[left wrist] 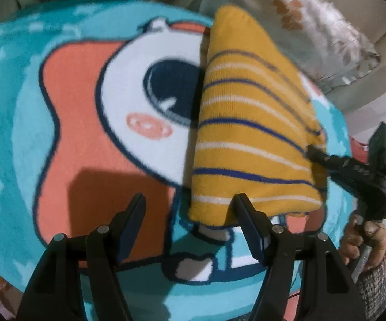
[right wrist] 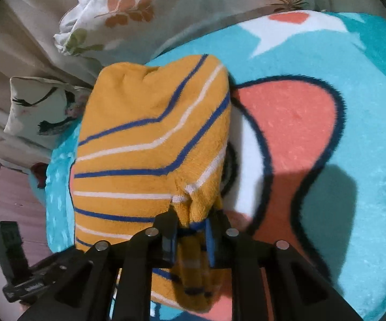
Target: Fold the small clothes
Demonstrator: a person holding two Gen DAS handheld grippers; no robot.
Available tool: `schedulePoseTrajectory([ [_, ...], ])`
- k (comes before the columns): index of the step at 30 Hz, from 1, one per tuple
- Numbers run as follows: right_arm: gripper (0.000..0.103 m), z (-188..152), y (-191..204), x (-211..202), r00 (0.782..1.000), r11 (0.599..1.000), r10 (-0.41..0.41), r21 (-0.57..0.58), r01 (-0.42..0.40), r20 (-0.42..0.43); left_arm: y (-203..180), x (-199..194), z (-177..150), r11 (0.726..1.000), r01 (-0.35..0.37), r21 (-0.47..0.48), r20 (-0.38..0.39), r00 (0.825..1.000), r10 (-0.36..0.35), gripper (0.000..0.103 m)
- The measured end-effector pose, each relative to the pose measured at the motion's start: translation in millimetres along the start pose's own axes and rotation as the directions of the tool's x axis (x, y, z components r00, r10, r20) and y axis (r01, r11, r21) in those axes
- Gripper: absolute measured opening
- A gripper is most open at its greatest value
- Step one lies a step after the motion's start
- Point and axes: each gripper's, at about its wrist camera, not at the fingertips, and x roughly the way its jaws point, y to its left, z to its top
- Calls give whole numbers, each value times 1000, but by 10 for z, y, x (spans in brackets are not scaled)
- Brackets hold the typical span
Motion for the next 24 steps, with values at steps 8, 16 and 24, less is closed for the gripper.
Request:
schedulePoseTrajectory([
  [8,30,28,119,-296,995,999,-33,-28,36,89,58,148,24,999,-17,-45,-51,999,15,75],
  [16,30,72,372,-550,977,994,-6,-107,29,213,-99,-94,6,1000,-29,-8,43,999,29,75],
  [24,30,168,228,-3,996,994,-53,-87,59,66,-117,-263,-25,999,-54,-1,93,994,54,75],
])
